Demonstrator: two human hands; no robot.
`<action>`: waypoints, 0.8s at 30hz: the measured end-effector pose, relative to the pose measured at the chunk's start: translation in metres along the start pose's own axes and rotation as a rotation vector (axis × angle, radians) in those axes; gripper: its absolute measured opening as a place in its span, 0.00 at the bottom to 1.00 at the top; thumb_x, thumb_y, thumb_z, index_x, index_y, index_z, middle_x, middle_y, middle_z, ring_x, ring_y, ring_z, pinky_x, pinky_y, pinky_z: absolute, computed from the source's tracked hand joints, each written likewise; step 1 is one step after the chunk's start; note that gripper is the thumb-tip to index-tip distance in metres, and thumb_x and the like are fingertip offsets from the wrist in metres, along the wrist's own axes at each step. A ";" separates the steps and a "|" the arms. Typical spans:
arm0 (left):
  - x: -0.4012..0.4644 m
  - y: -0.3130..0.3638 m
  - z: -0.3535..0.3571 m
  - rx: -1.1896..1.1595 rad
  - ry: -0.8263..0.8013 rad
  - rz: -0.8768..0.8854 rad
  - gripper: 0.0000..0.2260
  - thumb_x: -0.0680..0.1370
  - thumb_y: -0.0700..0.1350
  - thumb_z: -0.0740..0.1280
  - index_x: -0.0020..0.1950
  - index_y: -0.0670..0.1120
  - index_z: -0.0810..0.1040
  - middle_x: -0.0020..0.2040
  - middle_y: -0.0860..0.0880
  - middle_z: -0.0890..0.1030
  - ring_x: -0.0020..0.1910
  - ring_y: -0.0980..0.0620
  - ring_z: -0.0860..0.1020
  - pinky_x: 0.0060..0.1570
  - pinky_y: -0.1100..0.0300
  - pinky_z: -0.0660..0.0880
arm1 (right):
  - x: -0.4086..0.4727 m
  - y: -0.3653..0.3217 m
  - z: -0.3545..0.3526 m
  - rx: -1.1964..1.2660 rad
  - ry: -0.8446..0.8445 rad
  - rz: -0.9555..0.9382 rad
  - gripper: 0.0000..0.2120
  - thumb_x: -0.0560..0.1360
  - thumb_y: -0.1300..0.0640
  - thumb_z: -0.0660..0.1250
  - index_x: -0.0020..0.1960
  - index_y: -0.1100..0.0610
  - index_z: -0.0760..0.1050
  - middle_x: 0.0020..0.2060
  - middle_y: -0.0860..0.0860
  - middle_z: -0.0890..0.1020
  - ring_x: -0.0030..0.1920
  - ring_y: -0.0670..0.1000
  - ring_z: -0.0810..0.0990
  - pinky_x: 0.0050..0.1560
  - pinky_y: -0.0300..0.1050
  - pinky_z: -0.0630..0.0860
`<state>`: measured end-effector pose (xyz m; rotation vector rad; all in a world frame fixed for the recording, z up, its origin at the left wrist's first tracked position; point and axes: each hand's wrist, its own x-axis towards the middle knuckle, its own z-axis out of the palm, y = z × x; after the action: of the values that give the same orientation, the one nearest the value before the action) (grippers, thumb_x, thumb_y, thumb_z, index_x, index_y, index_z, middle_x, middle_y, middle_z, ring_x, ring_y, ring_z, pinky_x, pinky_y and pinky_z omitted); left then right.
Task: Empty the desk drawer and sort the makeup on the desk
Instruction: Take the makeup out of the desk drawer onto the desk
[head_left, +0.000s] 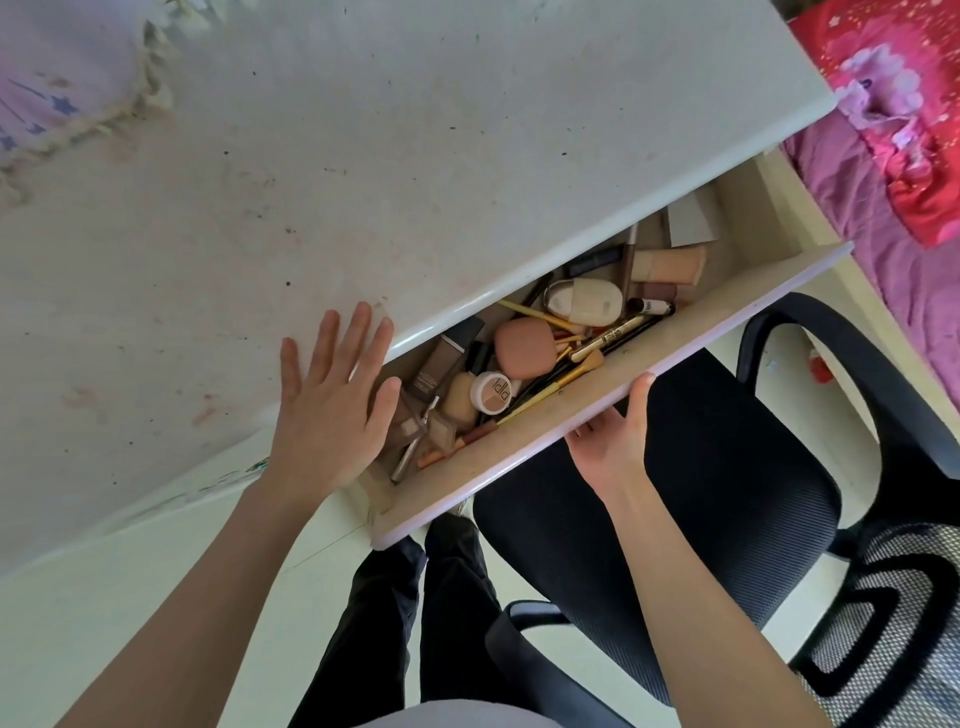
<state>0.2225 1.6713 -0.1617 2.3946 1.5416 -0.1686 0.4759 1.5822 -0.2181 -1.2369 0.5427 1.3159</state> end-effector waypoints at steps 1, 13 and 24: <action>0.000 0.000 0.001 0.006 0.004 0.001 0.26 0.78 0.55 0.44 0.75 0.49 0.54 0.76 0.46 0.56 0.74 0.41 0.54 0.68 0.37 0.50 | 0.000 -0.001 -0.001 0.000 0.000 0.004 0.41 0.68 0.31 0.62 0.69 0.60 0.66 0.64 0.57 0.73 0.64 0.56 0.73 0.69 0.53 0.67; -0.029 0.020 0.014 -0.051 0.113 0.013 0.24 0.77 0.48 0.52 0.73 0.43 0.59 0.74 0.42 0.61 0.73 0.41 0.57 0.69 0.39 0.51 | -0.047 -0.014 0.015 -0.508 0.185 -0.082 0.11 0.79 0.52 0.62 0.54 0.59 0.75 0.47 0.56 0.81 0.48 0.52 0.81 0.47 0.46 0.79; 0.009 0.051 0.067 -0.239 -0.122 -0.150 0.22 0.79 0.42 0.58 0.73 0.39 0.60 0.69 0.38 0.66 0.66 0.39 0.67 0.64 0.49 0.65 | -0.003 -0.023 0.066 -1.854 -0.114 -0.808 0.18 0.78 0.57 0.61 0.67 0.60 0.69 0.60 0.58 0.74 0.61 0.57 0.72 0.61 0.51 0.71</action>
<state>0.2759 1.6395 -0.2188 2.0498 1.5867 -0.1497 0.4746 1.6441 -0.1852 -2.3305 -1.5441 0.9059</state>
